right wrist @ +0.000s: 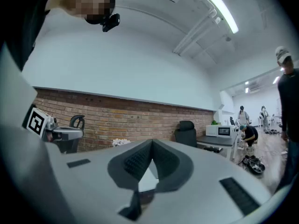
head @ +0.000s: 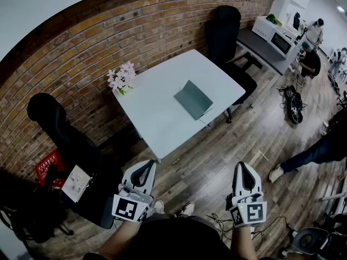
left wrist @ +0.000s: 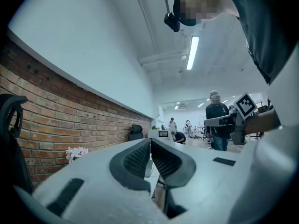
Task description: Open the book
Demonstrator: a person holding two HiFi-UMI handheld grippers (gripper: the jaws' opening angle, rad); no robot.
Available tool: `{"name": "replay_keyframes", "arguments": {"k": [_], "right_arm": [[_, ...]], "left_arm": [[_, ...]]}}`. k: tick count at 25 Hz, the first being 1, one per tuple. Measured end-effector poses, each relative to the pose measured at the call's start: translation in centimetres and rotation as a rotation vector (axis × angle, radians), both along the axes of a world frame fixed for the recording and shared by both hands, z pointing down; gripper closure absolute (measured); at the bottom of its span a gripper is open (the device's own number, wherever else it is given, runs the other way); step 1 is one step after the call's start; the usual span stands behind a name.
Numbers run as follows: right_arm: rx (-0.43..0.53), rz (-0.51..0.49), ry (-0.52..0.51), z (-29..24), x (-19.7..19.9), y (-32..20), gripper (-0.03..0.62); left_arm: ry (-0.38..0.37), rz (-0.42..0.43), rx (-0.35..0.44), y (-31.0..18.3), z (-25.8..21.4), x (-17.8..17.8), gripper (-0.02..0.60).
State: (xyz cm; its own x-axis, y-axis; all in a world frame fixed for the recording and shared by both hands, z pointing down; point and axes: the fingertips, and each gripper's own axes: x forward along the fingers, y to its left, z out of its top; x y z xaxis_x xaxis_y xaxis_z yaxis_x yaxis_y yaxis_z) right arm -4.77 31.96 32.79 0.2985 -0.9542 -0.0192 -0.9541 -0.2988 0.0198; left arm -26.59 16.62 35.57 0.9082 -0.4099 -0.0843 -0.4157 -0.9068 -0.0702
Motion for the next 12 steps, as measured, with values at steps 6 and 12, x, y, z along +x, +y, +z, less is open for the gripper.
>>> {"name": "replay_keyframes", "arguments": {"k": [6, 12], "right_arm": [[-0.002, -0.004, -0.005, 0.3, 0.9, -0.1, 0.582], [0.033, -0.015, -0.048, 0.5, 2.9, 0.6, 0.582]], "left_arm": [[-0.005, 0.006, -0.003, 0.0, 0.1, 1.1, 0.552], [-0.010, 0.006, -0.008, 0.3, 0.2, 3.1, 0.552]]}}
